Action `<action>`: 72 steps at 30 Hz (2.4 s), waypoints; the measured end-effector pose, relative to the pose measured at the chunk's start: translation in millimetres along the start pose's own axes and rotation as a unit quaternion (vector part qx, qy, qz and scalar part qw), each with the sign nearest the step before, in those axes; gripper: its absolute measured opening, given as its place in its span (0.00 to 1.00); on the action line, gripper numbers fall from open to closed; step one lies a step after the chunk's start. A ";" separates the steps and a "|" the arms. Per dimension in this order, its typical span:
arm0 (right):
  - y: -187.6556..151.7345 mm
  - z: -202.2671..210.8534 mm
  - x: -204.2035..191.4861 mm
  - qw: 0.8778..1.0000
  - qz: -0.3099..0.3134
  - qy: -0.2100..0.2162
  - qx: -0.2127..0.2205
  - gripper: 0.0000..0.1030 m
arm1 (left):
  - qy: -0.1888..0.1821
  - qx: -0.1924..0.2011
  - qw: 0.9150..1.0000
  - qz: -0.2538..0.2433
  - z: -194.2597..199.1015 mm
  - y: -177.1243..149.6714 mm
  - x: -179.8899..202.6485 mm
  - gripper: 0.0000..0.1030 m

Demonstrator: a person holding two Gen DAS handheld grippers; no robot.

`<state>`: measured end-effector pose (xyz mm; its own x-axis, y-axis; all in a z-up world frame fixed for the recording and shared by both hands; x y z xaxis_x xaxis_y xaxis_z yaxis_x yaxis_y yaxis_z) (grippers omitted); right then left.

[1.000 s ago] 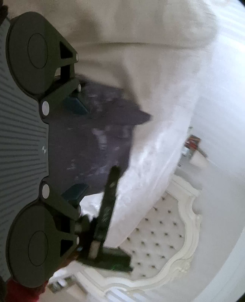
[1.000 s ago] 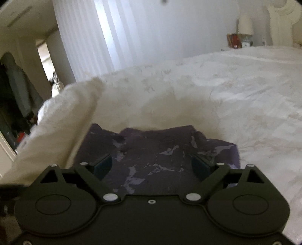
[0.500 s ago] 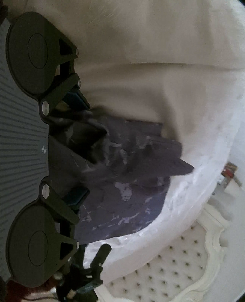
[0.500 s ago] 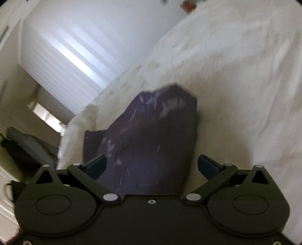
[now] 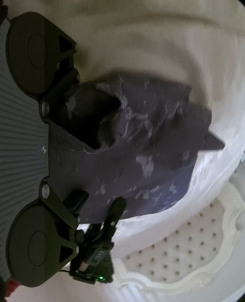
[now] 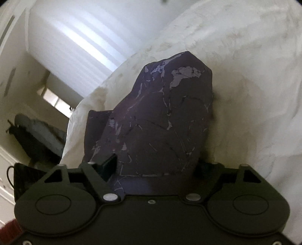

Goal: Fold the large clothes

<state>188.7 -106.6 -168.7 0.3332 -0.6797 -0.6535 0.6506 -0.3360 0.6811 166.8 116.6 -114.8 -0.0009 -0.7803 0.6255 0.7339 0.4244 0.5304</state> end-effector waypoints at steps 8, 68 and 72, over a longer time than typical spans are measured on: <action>46.6 46.5 19.8 0.997 0.060 -0.048 0.018 0.75 | -0.058 -0.018 0.998 -0.006 -61.1 -4.2 63.5 0.92; 64.0 154.9 118.8 0.908 0.153 -0.363 0.144 0.42 | 0.086 0.075 0.960 -0.256 -213.7 29.0 176.6 0.60; 61.6 157.2 115.1 0.902 0.165 -0.366 0.159 0.42 | 0.093 0.070 0.966 -0.232 -208.0 30.2 176.3 0.63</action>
<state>159.8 -308.0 -150.1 -0.1427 -0.9862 -0.0839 0.3313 -0.1275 0.9349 330.1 -103.7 -107.5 -0.1762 -0.9648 0.1953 0.5840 0.0573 0.8097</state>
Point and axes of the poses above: each gripper's, at about its wrist camera, not at the fingertips, and z roughly against the way its jaws point, x to its right, y to its top, the point moved 6 cm from there along -z, roughly the way its jaws point, and after that the axes turned 12 degrees about x, right-handed, at the moved point
